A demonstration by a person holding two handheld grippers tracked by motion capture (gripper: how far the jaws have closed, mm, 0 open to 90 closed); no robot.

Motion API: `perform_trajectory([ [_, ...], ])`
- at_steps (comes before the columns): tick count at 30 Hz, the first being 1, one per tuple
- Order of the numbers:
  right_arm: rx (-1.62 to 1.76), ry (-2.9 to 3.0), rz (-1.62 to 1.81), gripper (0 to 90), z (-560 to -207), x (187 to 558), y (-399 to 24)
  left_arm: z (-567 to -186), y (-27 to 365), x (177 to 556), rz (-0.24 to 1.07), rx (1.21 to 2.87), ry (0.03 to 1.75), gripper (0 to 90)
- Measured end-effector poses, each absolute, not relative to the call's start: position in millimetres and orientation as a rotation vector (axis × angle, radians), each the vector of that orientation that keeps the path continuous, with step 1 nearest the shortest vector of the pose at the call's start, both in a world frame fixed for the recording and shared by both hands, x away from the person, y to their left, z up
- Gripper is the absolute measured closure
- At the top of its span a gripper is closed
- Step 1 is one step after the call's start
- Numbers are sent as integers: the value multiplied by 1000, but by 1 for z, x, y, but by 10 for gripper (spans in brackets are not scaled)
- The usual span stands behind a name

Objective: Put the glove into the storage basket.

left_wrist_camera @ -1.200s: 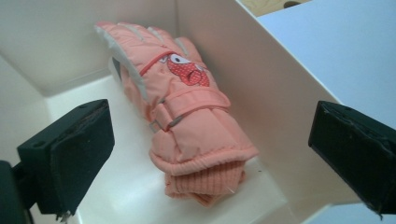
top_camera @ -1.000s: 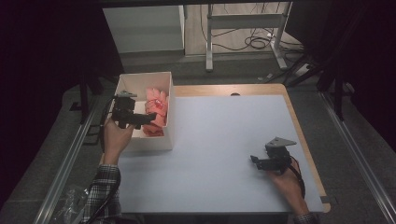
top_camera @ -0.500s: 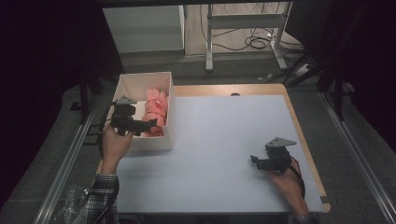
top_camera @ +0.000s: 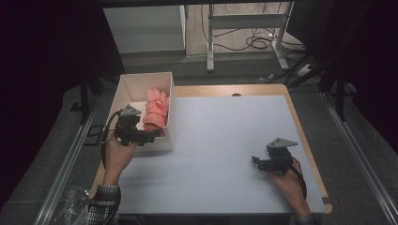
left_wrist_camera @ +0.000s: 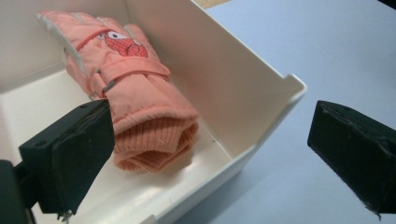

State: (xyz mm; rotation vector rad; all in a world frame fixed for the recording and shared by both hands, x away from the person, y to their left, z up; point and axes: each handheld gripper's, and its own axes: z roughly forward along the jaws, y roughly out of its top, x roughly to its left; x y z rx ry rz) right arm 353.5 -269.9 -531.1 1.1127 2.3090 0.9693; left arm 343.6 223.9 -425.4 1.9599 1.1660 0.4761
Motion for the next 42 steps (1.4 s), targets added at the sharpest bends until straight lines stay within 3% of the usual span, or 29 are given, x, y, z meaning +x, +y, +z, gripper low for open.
perform_trajectory([
  [22, 1115, 2306, 970, 213, -531, 353, -270, -440, 201, 311, 454, 1991, 1089, 14],
  [42, 1115, 2306, 970, 213, -531, 353, -270, -448, 150, 292, 407, 2030, 932, 15],
])
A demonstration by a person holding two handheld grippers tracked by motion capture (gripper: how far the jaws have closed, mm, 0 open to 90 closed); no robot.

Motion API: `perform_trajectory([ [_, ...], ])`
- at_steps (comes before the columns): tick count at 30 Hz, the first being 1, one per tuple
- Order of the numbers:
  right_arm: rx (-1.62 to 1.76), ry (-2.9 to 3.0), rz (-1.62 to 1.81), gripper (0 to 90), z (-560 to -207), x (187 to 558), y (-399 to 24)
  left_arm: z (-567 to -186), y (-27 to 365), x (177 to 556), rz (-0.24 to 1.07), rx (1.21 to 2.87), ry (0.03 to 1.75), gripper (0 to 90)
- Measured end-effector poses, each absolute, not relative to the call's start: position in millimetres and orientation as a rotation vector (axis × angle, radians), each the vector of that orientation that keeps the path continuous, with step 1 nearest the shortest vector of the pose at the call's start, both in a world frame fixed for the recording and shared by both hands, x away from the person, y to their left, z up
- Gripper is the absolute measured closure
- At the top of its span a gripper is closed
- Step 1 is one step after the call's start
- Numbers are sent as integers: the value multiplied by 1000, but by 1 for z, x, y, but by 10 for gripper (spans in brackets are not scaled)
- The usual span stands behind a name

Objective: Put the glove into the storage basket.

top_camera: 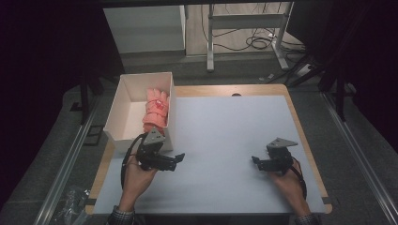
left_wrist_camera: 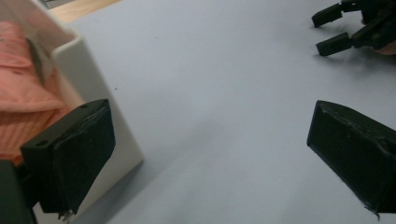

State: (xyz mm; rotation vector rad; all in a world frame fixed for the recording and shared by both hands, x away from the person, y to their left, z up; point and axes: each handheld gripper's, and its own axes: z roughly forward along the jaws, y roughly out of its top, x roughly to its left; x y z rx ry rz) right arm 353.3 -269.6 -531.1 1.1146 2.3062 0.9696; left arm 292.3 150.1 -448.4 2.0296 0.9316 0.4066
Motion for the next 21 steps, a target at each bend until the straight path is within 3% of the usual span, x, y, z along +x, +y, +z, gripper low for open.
perform_trajectory([
  [21, 1114, 2306, 970, 213, -531, 353, -270, -508, 107, 305, 299, 2095, 896, 15],
])
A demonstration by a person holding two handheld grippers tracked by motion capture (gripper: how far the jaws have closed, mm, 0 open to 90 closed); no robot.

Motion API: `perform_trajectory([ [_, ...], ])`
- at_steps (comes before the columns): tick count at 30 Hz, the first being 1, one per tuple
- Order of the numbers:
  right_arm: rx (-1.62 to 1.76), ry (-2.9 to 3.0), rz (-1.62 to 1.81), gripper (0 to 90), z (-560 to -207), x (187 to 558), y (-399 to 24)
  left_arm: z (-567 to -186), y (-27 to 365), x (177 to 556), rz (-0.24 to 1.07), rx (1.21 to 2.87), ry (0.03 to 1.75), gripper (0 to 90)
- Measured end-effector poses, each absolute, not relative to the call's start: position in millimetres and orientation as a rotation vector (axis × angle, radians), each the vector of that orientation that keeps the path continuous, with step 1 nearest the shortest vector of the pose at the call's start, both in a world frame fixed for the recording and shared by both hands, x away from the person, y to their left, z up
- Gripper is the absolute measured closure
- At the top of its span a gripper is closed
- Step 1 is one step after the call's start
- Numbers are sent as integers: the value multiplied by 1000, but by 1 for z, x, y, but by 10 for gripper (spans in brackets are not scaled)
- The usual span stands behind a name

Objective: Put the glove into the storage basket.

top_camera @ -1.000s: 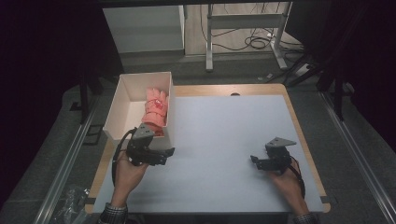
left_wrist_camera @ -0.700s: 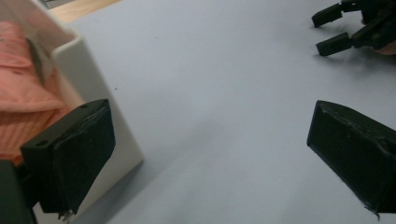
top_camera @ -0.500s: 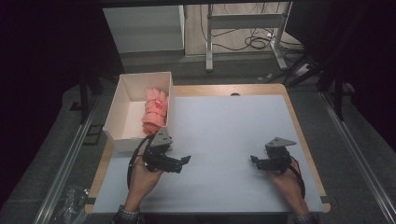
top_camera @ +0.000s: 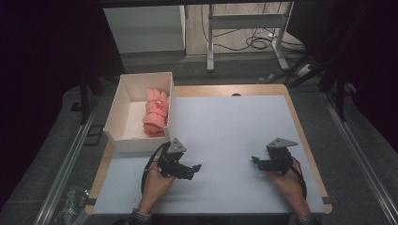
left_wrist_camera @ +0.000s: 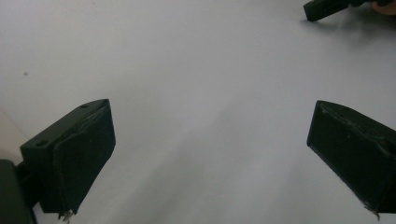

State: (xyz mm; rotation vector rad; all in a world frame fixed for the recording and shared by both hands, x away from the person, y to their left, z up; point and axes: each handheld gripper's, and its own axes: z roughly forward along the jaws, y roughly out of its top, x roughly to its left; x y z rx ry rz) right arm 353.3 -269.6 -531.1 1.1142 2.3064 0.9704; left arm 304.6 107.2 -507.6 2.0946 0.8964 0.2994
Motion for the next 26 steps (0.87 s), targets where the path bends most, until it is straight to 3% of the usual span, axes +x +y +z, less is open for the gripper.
perform_trajectory([
  [16, 1117, 2306, 971, 213, -531, 353, -270, -547, 90, 311, 297, 2206, 922, 14],
  [26, 1113, 2306, 970, 213, -531, 353, -270, -547, 87, 310, 322, 2228, 913, 2],
])
